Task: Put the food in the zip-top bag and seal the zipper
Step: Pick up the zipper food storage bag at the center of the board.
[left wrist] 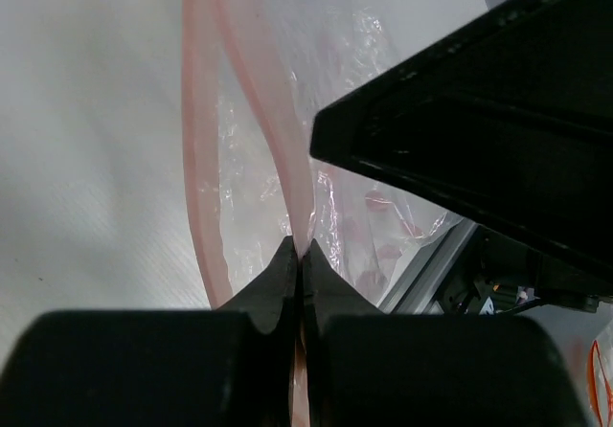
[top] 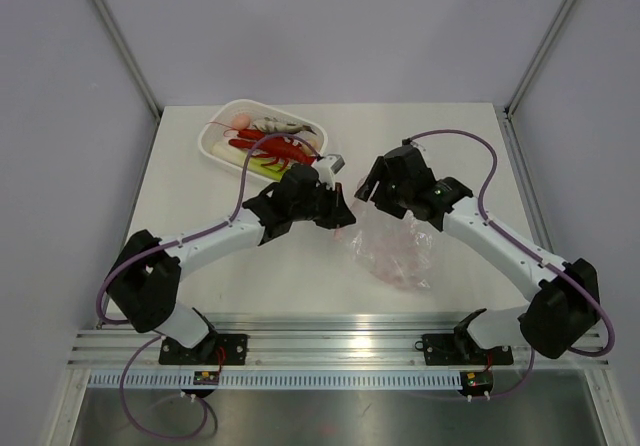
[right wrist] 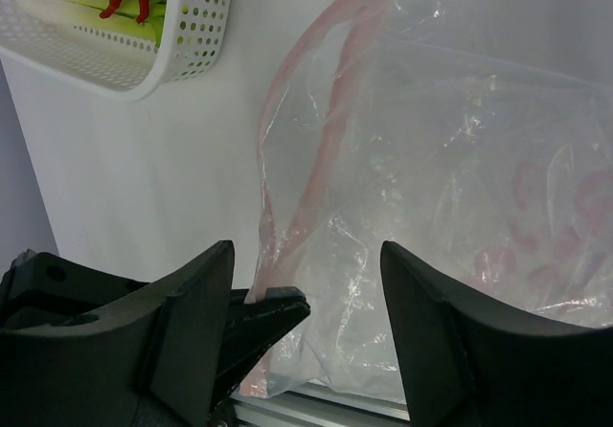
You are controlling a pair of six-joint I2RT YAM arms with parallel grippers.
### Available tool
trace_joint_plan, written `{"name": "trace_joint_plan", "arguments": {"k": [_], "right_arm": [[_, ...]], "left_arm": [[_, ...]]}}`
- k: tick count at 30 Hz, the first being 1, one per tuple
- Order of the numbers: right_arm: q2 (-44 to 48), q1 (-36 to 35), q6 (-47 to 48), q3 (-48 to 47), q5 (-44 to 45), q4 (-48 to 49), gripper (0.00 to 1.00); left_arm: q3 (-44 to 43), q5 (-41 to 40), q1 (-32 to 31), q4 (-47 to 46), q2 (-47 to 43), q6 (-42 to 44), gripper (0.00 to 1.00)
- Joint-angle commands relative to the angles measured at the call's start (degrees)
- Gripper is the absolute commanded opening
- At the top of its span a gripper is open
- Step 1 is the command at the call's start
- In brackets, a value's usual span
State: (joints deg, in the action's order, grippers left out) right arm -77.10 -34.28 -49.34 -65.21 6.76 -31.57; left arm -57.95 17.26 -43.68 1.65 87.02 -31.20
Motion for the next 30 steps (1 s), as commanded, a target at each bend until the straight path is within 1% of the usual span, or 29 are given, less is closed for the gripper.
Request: {"name": "trace_joint_plan", "arguments": {"k": [1,3,5,8,10,12,13,14,15,16,17,18,19,20,21,23,25,26,28,29,30], "right_arm": [[-1.2,-0.8,-2.1,-1.4,-1.3,3.1,0.69],[-1.9,-1.0,-2.2,-0.8,-1.5,3.9,0.64],[-2.8,-1.2,-1.9,-0.6,-1.3,4.1,0.62],[-4.9,-1.1,-1.5,-1.0,-0.5,3.6,0.52],[-5.2,-1.3,-1.2,-0.6,0.2,3.6,0.43],[-5.0,-1.3,-0.8,-0.4,1.0,3.6,0.32],[-4.8,-1.3,-0.2,-0.4,1.4,3.0,0.13],[-4.6,-1.3,0.2,-0.5,2.0,2.9,0.06],[-4.0,-1.3,0.9,-0.4,2.1,2.8,0.0],[-3.6,-1.3,2.4,-0.4,2.3,3.4,0.0],[-2.9,-1.3,3.4,0.3,2.4,3.6,0.0],[-1.5,-1.3,4.1,0.5,2.4,3.9,0.0],[-0.7,-1.2,6.0,0.9,2.6,3.8,0.0],[0.3,-1.3,7.1,1.7,2.1,4.1,0.0],[2.3,-1.2,8.2,2.4,1.5,4.5,0.0],[4.7,-1.3,12.1,4.9,-1.1,7.0,0.0],[8.2,-1.3,15.6,6.7,-3.6,10.2,0.0],[9.2,-1.3,16.4,8.2,-6.3,11.2,0.0],[11.1,-1.3,18.6,9.2,-9.1,12.7,0.0],[11.4,-1.3,19.1,9.5,-10.6,12.7,0.0],[12.2,-1.3,19.5,9.7,-11.3,12.7,0.0]], "left_arm": [[0.6,-1.2,-0.9,-4.7,-2.7,0.4,0.0],[0.6,-1.0,-1.1,-4.8,-2.7,0.4,0.0],[0.8,-0.6,-1.1,-5.3,-2.6,0.4,0.0],[1.0,0.4,-1.3,-6.0,-3.3,0.5,0.0],[1.4,0.0,-1.4,-5.8,-3.9,1.0,0.0],[2.1,-1.0,-1.4,-5.5,-5.3,1.3,0.0],[2.6,-1.3,-1.4,-5.6,-5.8,1.4,0.0],[3.4,-1.3,-1.5,-5.6,-6.3,1.5,0.0],[3.5,-1.3,-1.4,-5.0,-7.3,1.8,0.0],[3.5,-1.3,-1.4,-4.3,-7.7,1.8,0.02],[3.3,-1.2,-1.3,-3.2,-8.3,2.3,0.13],[3.3,-1.1,-1.2,-0.4,-9.4,2.4,0.3],[3.5,-0.6,-1.0,0.6,-10.5,2.2,0.78],[4.3,0.2,-0.3,1.0,-11.9,1.3,0.91],[6.1,2.3,0.2,0.8,-13.6,0.9,0.98],[7.3,3.5,1.7,1.2,-18.7,0.1,0.98],[8.9,3.9,3.1,1.7,-22.5,-0.3,0.93],[9.3,4.1,4.4,1.6,-23.3,-1.2,0.86],[9.5,4.6,5.8,1.3,-23.8,-1.8,0.85],[8.8,4.4,6.3,2.0,-22.7,-2.1,0.85],[8.0,3.9,6.3,4.4,-21.6,-2.0,0.85]]}}
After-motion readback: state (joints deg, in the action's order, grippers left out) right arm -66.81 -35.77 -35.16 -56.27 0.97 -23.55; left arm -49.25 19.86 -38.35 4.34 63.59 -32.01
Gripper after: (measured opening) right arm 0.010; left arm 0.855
